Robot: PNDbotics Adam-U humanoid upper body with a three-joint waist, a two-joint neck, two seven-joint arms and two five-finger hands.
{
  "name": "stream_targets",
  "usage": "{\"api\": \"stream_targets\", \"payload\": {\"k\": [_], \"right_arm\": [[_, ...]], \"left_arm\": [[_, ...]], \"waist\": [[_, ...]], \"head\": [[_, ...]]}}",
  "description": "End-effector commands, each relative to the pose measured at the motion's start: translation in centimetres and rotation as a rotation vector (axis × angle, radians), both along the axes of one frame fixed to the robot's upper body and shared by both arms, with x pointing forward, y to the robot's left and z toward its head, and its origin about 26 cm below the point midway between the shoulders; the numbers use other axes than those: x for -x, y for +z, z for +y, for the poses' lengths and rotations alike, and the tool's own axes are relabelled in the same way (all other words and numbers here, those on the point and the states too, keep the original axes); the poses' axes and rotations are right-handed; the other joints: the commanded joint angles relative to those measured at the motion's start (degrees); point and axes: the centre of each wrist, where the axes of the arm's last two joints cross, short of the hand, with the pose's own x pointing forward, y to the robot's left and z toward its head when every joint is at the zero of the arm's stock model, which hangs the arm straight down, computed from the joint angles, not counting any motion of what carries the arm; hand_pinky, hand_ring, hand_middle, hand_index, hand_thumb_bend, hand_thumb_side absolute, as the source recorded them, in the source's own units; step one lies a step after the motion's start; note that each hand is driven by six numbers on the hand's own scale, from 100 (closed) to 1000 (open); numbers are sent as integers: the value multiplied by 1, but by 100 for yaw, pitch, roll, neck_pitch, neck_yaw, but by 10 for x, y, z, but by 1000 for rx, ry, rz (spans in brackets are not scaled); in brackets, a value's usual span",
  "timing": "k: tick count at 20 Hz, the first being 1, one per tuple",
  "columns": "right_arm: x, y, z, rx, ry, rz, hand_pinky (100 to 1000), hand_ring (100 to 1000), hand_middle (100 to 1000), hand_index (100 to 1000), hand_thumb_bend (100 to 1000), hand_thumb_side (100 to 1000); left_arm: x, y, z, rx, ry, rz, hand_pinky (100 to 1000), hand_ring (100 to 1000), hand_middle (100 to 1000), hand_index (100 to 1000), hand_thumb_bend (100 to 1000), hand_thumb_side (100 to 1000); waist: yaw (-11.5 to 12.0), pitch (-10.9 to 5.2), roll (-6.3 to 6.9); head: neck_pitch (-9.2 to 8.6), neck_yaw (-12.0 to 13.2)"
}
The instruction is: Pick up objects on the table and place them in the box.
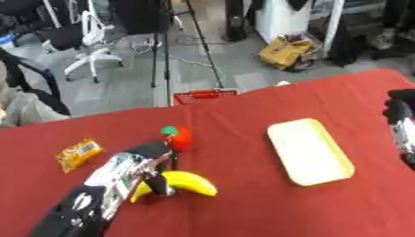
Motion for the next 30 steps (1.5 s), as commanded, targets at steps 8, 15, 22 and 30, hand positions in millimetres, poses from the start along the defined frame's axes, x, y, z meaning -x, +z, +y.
{"api": "stream_targets", "payload": {"k": [8, 15, 22, 30], "right_arm": [[3, 8, 2, -1, 15, -30, 596, 609, 604, 745, 260, 668], [2, 9, 5, -2, 33, -32, 596, 609, 604, 745, 261, 668], [2, 10, 8, 3, 57, -34, 596, 608, 604, 745, 260, 668], [1, 12, 12, 8, 83, -39, 596, 608, 603, 745, 259, 670]], "left_arm": [[-3, 57, -32, 106, -66, -132, 453, 242, 279, 401, 177, 209], [-5, 58, -74, 124, -94, -229, 458, 255, 295, 418, 206, 225], [-9, 47, -106, 143, -71, -337, 454, 257, 301, 427, 200, 228], [-17, 32, -116, 195, 3, -469, 451, 256, 299, 429, 213, 223]], "waist": [[-39, -178, -179], [-147, -163, -182], [-344, -135, -156], [-556, -130, -113]], "head": [[-31, 39], [-41, 154], [-90, 267], [-130, 261]]}}
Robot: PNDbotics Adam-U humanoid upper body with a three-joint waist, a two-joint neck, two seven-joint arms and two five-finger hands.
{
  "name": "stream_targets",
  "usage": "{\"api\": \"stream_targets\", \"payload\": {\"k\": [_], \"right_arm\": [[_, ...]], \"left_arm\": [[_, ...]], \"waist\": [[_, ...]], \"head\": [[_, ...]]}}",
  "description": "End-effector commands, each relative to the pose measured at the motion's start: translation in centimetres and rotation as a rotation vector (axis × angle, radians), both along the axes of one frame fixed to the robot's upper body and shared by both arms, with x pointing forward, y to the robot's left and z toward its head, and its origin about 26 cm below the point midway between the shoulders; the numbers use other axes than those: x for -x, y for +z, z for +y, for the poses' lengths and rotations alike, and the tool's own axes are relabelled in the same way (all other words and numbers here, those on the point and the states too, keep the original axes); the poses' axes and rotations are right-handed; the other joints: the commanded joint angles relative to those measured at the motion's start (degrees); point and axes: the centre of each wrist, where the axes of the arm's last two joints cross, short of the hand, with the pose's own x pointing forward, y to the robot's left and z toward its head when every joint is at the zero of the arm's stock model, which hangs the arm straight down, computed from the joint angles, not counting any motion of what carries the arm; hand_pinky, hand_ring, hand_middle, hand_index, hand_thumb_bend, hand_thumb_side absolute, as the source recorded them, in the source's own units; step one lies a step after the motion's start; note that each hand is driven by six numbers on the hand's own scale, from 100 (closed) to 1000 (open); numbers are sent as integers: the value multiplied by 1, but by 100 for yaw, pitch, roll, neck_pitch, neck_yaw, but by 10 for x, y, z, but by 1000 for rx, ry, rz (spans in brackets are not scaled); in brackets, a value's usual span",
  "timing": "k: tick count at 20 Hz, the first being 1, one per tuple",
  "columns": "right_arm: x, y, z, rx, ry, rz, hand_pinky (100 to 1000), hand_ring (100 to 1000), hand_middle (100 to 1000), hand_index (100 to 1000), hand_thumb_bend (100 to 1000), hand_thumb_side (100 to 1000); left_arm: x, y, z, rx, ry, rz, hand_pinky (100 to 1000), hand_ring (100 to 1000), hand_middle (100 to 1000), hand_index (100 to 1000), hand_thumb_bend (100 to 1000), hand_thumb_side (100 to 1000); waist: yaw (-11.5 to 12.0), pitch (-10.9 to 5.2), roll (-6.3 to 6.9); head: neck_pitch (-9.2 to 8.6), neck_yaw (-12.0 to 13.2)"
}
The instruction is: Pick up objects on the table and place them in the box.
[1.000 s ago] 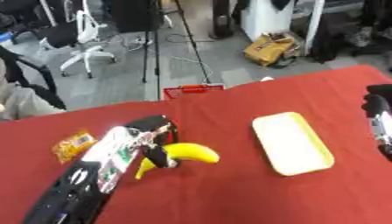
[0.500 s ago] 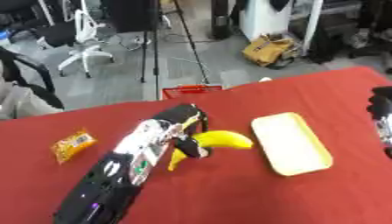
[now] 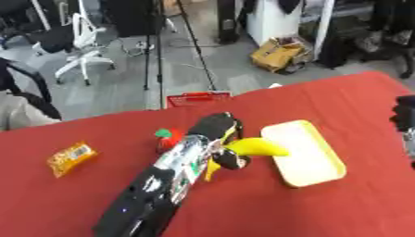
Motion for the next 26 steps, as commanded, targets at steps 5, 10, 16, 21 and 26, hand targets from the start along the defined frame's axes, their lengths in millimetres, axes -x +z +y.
{"api": "stream_targets", "payload": {"k": [5, 10, 16, 21, 26], "right_arm": [[1, 14, 7, 5, 53, -45, 597, 608, 603, 745, 257, 670], [0, 18, 12, 10, 85, -58, 597, 609, 604, 746, 256, 671], [-1, 24, 19, 19, 134, -73, 598, 609, 603, 746, 253, 671], [-2, 27, 22, 26, 157, -79, 597, 608, 601, 746, 251, 669], [-2, 28, 23, 28, 164, -83, 598, 607, 600, 746, 248, 669]], "left_arm": [[-10, 23, -7, 16, 28, -225, 469, 255, 305, 434, 222, 219], [-13, 33, -7, -29, 11, -344, 495, 274, 319, 442, 248, 218], [-17, 38, -5, -102, -22, -461, 527, 306, 342, 453, 281, 247], [-21, 30, 2, -173, -33, -459, 549, 349, 368, 470, 287, 265], [-24, 15, 7, -193, -11, -442, 566, 411, 405, 504, 219, 342]], "waist": [[-284, -118, -22], [-531, -124, 38], [-853, -121, 166], [-1031, -98, 285], [-1099, -76, 346]], "head": [[-116, 128], [-197, 243], [-331, 409], [-396, 495], [-395, 442]]}}
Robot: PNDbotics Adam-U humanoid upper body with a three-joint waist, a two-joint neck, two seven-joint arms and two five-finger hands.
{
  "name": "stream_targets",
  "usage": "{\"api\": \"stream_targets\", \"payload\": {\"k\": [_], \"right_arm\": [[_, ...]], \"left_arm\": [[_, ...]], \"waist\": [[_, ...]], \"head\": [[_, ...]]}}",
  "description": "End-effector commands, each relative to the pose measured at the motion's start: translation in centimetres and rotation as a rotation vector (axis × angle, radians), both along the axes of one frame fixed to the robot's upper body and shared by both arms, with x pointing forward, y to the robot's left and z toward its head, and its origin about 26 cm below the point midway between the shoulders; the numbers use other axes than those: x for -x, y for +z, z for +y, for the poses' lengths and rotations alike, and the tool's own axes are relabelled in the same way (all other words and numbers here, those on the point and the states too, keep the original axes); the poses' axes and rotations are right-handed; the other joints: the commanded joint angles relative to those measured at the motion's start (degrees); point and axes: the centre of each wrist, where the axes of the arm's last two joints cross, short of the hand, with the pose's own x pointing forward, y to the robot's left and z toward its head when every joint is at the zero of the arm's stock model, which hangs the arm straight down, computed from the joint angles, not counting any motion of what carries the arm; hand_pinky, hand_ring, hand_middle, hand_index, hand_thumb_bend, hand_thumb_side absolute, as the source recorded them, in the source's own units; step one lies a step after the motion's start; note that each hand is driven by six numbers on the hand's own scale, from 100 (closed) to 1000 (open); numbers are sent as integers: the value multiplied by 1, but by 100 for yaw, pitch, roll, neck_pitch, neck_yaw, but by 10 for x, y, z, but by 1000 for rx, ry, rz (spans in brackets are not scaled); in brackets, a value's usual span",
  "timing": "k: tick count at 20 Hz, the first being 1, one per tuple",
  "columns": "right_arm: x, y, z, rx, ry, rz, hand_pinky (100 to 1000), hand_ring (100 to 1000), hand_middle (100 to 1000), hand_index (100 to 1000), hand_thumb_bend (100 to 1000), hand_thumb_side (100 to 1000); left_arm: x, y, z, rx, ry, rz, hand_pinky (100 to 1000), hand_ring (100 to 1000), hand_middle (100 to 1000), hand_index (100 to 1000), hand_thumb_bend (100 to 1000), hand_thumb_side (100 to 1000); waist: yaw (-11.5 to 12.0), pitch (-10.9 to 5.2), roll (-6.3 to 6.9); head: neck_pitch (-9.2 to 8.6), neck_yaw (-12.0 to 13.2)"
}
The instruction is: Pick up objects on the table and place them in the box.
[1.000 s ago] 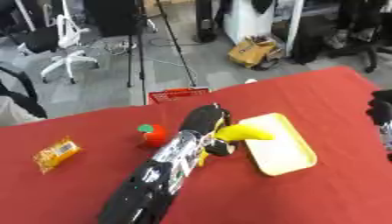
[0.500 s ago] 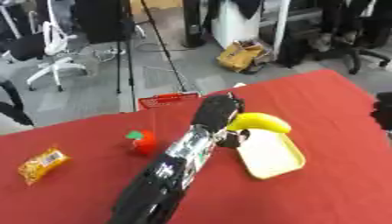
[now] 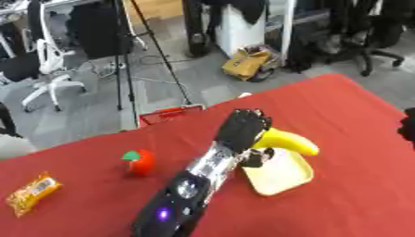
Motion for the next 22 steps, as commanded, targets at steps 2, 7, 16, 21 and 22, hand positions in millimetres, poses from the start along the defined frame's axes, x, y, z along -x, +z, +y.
{"api": "stream_targets", "payload": {"k": [2, 7, 16, 21, 22], "right_arm": [[3, 10, 3, 2, 23, -36, 598, 607, 600, 746, 244, 670], [3, 10, 3, 3, 25, -35, 598, 606, 599, 746, 242, 669], [3, 10, 3, 4, 28, -35, 598, 605, 598, 746, 238, 668], [3, 10, 3, 4, 28, -33, 599, 605, 597, 746, 234, 668], [3, 10, 3, 4, 28, -32, 599, 605, 597, 746, 234, 669]], "left_arm": [[-5, 2, 8, 6, 27, -55, 567, 425, 416, 514, 204, 368], [-6, 0, 9, -8, 45, -125, 606, 477, 454, 545, 170, 423], [-5, 5, 7, -173, 66, -141, 735, 646, 641, 619, 259, 483], [-6, 2, 9, -228, 105, -97, 834, 800, 801, 737, 516, 540], [-6, 1, 9, -235, 112, -87, 837, 805, 806, 744, 543, 539]], "waist": [[-25, -69, 39], [-63, -60, 67], [-136, -81, 129], [-171, -103, 162], [-175, -106, 166]], "head": [[-50, -39], [-48, -56], [-66, -55], [-90, -58], [-91, -59]]}}
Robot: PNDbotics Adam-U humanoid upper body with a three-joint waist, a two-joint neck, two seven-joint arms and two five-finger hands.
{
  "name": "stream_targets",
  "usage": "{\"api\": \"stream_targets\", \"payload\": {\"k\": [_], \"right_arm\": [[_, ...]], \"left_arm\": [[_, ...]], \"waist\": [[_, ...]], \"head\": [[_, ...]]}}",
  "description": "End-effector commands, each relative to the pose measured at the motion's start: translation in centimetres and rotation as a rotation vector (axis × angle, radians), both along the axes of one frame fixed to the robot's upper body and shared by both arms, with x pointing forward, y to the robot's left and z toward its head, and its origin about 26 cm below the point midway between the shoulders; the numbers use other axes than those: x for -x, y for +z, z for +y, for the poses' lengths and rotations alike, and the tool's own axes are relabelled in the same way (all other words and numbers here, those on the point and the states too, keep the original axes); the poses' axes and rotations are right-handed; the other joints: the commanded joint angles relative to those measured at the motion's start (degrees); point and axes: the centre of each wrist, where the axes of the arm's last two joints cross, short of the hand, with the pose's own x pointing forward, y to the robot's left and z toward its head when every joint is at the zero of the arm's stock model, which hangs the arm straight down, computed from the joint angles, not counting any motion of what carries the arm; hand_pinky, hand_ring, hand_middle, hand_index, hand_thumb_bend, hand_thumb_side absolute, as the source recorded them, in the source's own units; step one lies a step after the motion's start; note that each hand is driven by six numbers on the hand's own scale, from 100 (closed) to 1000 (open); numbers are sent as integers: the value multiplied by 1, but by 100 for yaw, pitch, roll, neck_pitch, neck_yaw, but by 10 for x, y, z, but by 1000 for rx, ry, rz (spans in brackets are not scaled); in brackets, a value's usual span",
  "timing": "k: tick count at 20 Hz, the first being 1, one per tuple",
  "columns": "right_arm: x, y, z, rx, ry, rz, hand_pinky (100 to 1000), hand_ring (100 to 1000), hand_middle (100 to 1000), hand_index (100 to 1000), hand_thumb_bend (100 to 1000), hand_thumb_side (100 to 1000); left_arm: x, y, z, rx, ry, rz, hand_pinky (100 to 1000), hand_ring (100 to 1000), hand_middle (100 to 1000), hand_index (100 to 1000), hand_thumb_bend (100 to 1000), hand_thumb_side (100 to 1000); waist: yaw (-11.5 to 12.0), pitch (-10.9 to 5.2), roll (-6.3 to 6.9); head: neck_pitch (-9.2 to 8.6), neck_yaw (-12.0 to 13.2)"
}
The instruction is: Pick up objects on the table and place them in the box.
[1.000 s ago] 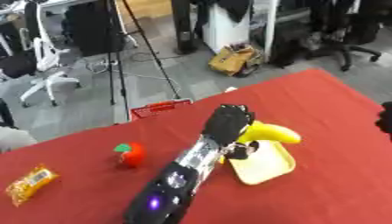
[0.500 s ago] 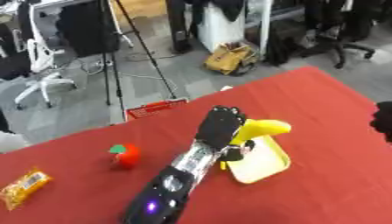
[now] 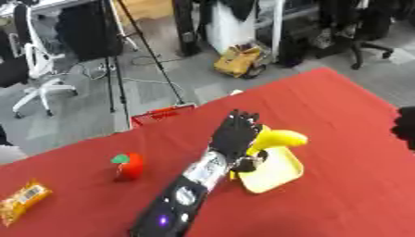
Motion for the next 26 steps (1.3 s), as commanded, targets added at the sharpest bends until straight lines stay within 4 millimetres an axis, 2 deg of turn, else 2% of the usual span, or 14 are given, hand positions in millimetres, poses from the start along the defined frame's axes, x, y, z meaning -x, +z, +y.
{"api": "stream_targets", "payload": {"k": [1, 2, 3, 4, 5, 6, 7, 14, 15, 18, 19, 22, 23, 26], "right_arm": [[3, 9, 1, -3, 16, -33, 599, 605, 597, 746, 234, 668], [3, 9, 1, -3, 16, -33, 599, 605, 597, 746, 234, 668], [3, 9, 1, -3, 15, -33, 599, 605, 597, 746, 229, 670], [3, 9, 1, -3, 15, -33, 599, 605, 597, 746, 229, 670], [3, 9, 1, -3, 15, -33, 599, 605, 597, 746, 223, 671], [3, 9, 1, -3, 15, -32, 599, 605, 597, 746, 223, 671], [3, 9, 1, -3, 15, -32, 599, 605, 597, 746, 221, 671], [4, 8, 1, -3, 12, -30, 600, 605, 597, 746, 217, 672], [4, 8, 0, -4, 10, -29, 600, 605, 597, 746, 215, 672], [4, 7, -2, -6, -2, -25, 600, 605, 597, 746, 214, 672], [4, 6, -2, -7, -6, -24, 600, 605, 597, 747, 214, 673], [4, 5, -5, -11, -26, -18, 600, 604, 597, 747, 214, 672], [4, 4, -6, -13, -32, -16, 601, 604, 597, 747, 213, 672], [5, 3, -8, -16, -43, -13, 601, 604, 597, 747, 214, 672]], "left_arm": [[-3, 13, 3, -21, 28, -8, 839, 808, 809, 749, 567, 538], [-3, 13, 3, -22, 31, -2, 839, 808, 809, 749, 567, 538], [-3, 11, 4, -22, 38, 17, 854, 834, 840, 816, 754, 564], [-4, 11, 4, -22, 44, 33, 854, 834, 840, 816, 754, 564], [-4, 11, 4, -21, 51, 50, 865, 847, 854, 832, 844, 601], [-4, 11, 4, -21, 56, 64, 865, 847, 854, 832, 844, 601], [-4, 11, 5, -19, 60, 72, 868, 853, 859, 837, 882, 630], [-3, 17, 7, 63, 63, 32, 858, 852, 860, 848, 858, 726], [-3, 23, 8, 107, 60, 2, 815, 832, 856, 841, 799, 797], [1, 42, 20, 366, 28, -102, 766, 810, 855, 832, 783, 809], [2, 46, 25, 468, 18, -114, 703, 778, 849, 820, 770, 804], [8, 65, 52, 823, -38, -133, 667, 759, 847, 811, 762, 799], [12, 70, 63, 920, -69, -136, 647, 747, 849, 812, 732, 798], [31, 83, 93, 1128, -179, -136, 640, 740, 847, 812, 727, 797]], "waist": [[-6, -109, 39], [-8, -110, 42], [-8, -112, 47], [-9, -114, 50], [-9, -115, 52], [-10, -115, 53], [-9, -115, 53], [12, -112, 35], [32, -111, 19], [115, -105, -30], [146, -102, -51], [285, -105, -124], [339, -105, -146], [496, -83, -206]], "head": [[-48, -11], [-48, -10], [-51, -16], [-52, -20], [-53, -23], [-53, -24], [-53, -27], [-49, -43], [-55, -56], [-68, -98], [-70, -117], [-47, -196], [-39, -213], [-27, -271]]}}
